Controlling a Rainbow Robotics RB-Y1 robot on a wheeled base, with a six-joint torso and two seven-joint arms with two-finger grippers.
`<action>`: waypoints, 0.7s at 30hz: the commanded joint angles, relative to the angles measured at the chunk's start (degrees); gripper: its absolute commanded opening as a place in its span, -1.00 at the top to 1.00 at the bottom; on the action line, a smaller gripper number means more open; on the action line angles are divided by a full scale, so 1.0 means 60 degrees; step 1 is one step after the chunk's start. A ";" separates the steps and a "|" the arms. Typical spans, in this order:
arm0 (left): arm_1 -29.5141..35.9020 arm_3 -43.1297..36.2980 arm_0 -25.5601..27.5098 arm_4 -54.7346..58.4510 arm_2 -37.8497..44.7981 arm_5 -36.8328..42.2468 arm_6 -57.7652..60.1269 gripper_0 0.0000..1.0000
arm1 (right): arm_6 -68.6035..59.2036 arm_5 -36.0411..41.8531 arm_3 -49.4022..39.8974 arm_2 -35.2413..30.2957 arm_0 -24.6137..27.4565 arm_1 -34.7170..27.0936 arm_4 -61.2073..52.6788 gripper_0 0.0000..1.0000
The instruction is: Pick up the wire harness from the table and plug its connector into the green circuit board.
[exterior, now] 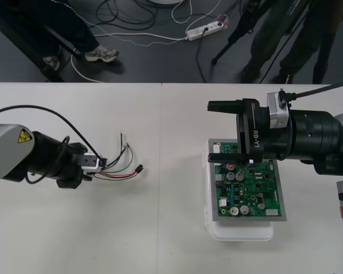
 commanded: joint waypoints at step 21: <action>0.0139 -0.0345 -0.0023 0.1517 0.3683 -0.4387 -0.1299 1.00 | -0.0360 -0.0044 -0.0085 -0.0237 -0.0249 -0.0230 -0.0077 -1.00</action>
